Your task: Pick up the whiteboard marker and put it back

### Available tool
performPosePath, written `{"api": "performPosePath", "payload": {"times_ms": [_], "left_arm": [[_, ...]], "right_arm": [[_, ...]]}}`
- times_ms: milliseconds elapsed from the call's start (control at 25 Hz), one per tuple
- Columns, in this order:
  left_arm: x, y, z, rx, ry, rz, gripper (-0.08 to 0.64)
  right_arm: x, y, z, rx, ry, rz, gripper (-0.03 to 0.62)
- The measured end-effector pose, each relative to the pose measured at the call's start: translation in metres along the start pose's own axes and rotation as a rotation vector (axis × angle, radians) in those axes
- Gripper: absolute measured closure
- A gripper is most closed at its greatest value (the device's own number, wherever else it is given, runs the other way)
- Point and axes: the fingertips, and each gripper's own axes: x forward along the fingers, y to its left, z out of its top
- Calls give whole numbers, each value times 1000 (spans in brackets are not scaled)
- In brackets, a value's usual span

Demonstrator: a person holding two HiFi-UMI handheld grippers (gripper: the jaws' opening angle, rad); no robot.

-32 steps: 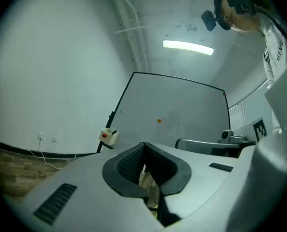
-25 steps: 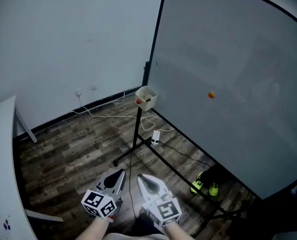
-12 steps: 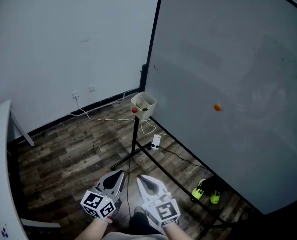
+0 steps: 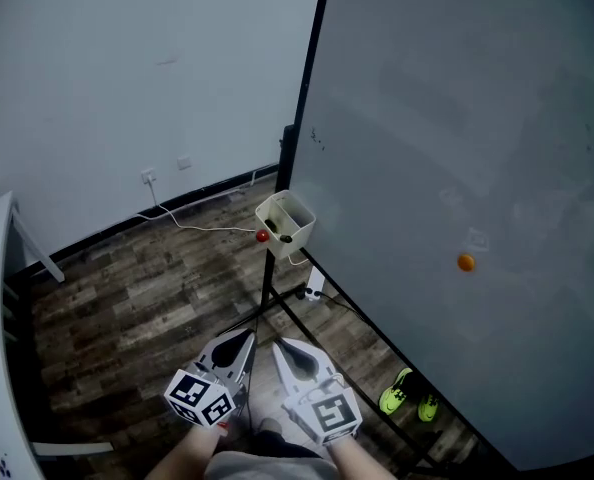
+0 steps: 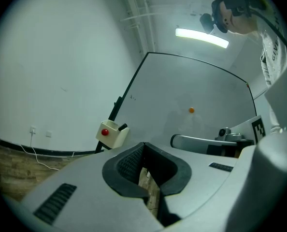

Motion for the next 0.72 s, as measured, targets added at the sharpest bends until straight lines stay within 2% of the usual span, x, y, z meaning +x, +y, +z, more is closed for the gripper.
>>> {"api": "performPosePath", "payload": {"times_ms": [400,720], "left_arm": [[58,33,-2,12,16,44,546],[89,63,-3,15,60,13,545]], "right_arm": [[40,-52,-17,20,22,23,572],[76,-75,-23,-23,40,7,572]]}}
